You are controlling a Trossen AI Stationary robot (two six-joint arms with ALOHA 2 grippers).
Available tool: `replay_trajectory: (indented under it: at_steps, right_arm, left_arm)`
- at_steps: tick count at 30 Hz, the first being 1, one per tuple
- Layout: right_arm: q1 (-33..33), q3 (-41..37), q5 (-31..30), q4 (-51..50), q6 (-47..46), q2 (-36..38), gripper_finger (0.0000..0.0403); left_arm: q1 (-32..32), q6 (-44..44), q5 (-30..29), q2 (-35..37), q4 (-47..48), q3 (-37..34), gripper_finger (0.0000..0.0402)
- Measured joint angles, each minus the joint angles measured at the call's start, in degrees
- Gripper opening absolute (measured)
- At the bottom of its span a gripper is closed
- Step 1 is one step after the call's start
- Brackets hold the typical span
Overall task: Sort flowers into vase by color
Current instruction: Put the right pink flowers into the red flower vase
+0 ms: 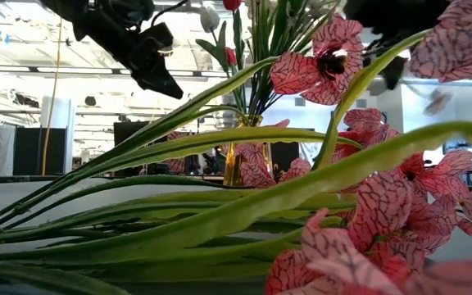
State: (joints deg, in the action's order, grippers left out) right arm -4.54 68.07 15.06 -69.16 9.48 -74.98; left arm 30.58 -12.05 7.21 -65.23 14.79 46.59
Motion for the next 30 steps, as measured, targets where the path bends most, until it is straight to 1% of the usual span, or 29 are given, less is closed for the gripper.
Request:
replay_trajectory:
  at_steps: [3,6,8,11,17,20,23,26,30]
  right_arm:
    - [4.1,0.0,0.0,-3.3,-2.3,0.0,0.0234]
    - [7.8,0.0,-0.2,-6.0,-6.9,0.0,0.0234]
    - [10.3,0.0,-2.0,-6.9,-11.3,0.0,0.0234]
    - [14.0,0.0,-3.6,-7.3,-16.7,0.0,0.0234]
    - [23.3,0.0,-2.7,-7.3,-23.1,-0.1,0.0234]
    - [28.7,0.0,-1.0,-7.2,-23.1,-0.1,0.0234]
    - [34.2,0.0,-1.1,-7.1,-22.4,-0.2,0.0234]
    - [38.7,0.0,-1.9,-7.1,-17.6,-1.2,0.0234]
    - [41.8,0.0,-6.8,-7.1,-9.6,-5.1,0.0234]
  left_arm:
    - [-1.1,-0.8,0.0,0.0,0.3,0.0,0.0143]
    - [-1.8,-0.8,0.0,0.0,0.8,0.0,0.0143]
    - [-2.2,-0.8,0.0,0.0,1.1,0.0,0.0143]
    - [-2.7,-0.8,0.0,0.0,1.3,0.0,0.0143]
    - [-3.2,-0.9,0.0,0.0,2.9,0.0,0.0143]
    - [-3.2,-0.9,0.0,0.0,3.0,0.0,0.0143]
    - [-3.2,-1.2,0.0,0.0,3.0,0.0,0.0143]
    - [-3.2,-2.4,-0.1,0.0,3.5,0.0,0.0143]
    - [-3.2,-3.2,-0.1,0.0,4.4,0.0,0.0143]
